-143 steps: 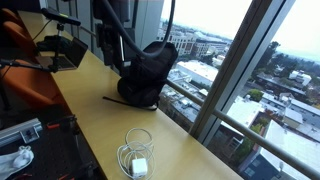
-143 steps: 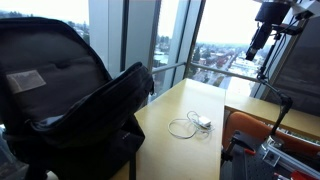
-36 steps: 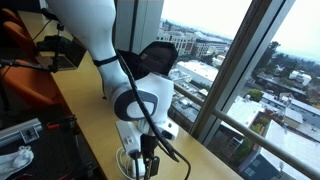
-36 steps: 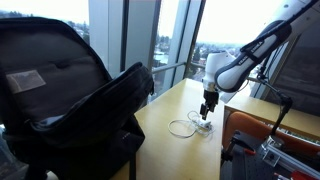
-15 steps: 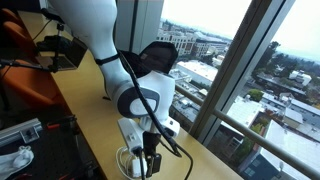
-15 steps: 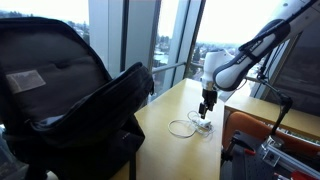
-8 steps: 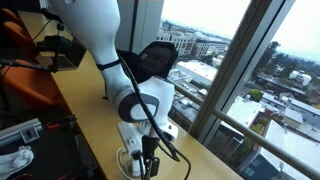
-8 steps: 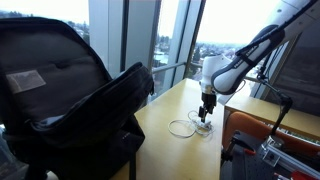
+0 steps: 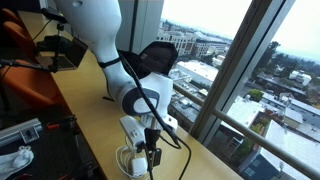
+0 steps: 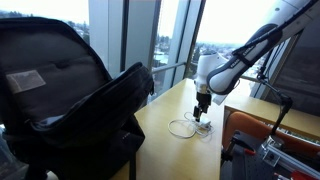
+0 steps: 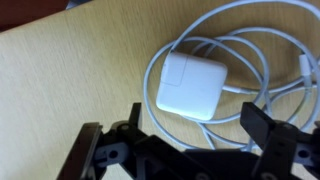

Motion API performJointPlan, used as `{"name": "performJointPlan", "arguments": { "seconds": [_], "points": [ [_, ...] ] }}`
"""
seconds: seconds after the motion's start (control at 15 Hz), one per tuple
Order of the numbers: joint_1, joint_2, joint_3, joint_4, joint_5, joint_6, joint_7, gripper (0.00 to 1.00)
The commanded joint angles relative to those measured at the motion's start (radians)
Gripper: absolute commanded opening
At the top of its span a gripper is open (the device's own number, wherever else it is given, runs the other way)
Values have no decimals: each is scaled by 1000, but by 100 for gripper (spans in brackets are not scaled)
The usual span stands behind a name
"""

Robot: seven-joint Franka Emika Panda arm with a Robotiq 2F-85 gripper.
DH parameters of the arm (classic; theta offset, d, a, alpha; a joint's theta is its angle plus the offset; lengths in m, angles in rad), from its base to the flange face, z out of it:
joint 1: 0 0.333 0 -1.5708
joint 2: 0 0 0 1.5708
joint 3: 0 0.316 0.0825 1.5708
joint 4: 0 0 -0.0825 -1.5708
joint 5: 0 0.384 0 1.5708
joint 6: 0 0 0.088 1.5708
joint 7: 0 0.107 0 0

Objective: Put the charging cable inside the bag then put the back flat on the table

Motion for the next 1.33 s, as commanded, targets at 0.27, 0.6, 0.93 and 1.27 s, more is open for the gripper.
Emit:
{"name": "performJointPlan", "arguments": {
  "seconds": [0.27,0.6,0.93,1.27],
  "points": [
    [-14,39,-5,37,-22,-13,7,100],
    [-28,56,-3,45,-14,-15,2,100],
    [-24,55,0,44,-16,-11,3,56],
    [-22,51,-1,44,-18,-12,3,40]
  ]
}}
